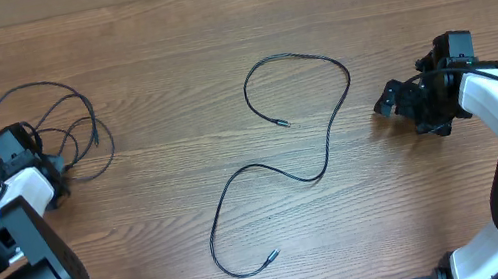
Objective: Untangle cables
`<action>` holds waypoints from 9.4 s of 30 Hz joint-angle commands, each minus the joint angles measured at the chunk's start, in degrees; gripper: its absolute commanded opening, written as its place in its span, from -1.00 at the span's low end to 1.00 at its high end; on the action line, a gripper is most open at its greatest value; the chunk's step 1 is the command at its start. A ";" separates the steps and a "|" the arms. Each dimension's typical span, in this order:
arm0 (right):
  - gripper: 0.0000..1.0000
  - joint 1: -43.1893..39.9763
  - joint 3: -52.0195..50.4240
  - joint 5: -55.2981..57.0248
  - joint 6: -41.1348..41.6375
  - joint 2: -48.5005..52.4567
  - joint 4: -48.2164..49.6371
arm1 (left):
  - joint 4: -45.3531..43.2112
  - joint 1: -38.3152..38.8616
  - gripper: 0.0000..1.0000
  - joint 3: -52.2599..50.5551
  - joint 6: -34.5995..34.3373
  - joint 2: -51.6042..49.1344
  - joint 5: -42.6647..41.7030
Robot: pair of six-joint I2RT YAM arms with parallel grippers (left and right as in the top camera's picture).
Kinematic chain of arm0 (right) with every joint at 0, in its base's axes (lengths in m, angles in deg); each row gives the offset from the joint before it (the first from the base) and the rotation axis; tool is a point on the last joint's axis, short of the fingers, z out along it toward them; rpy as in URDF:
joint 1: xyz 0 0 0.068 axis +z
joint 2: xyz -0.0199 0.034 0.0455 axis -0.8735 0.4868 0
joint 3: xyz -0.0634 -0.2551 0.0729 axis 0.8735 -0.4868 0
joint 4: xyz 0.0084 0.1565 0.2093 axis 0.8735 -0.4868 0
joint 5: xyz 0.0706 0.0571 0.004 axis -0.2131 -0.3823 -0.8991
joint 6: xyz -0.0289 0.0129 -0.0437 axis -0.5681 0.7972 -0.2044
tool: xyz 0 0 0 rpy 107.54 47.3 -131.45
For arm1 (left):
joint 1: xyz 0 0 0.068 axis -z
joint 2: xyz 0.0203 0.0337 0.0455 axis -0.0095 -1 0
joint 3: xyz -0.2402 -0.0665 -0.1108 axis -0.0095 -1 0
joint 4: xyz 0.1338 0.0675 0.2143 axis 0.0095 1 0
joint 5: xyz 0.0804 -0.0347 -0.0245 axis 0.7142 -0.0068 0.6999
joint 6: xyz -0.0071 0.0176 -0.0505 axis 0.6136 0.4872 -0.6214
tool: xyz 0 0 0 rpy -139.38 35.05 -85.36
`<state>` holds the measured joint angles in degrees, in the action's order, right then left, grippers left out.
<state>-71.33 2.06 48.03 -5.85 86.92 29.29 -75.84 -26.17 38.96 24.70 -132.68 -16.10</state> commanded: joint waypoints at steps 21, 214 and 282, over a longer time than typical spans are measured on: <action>1.00 -0.11 -0.35 0.61 0.00 -1.27 0.33 | 3.17 -1.33 -0.91 -2.03 3.80 7.48 -43.65; -0.76 26.40 -0.33 -31.67 2.75 -1.27 4.98 | 0.66 42.01 -0.91 -2.05 -1.42 7.48 -19.47; -0.23 73.18 -0.35 7.98 54.60 -0.52 16.39 | 5.11 29.38 -0.76 -2.05 -1.46 7.48 -23.56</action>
<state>0.86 1.64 51.36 44.29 86.88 45.15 -70.66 3.12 37.06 23.02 -126.45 -39.18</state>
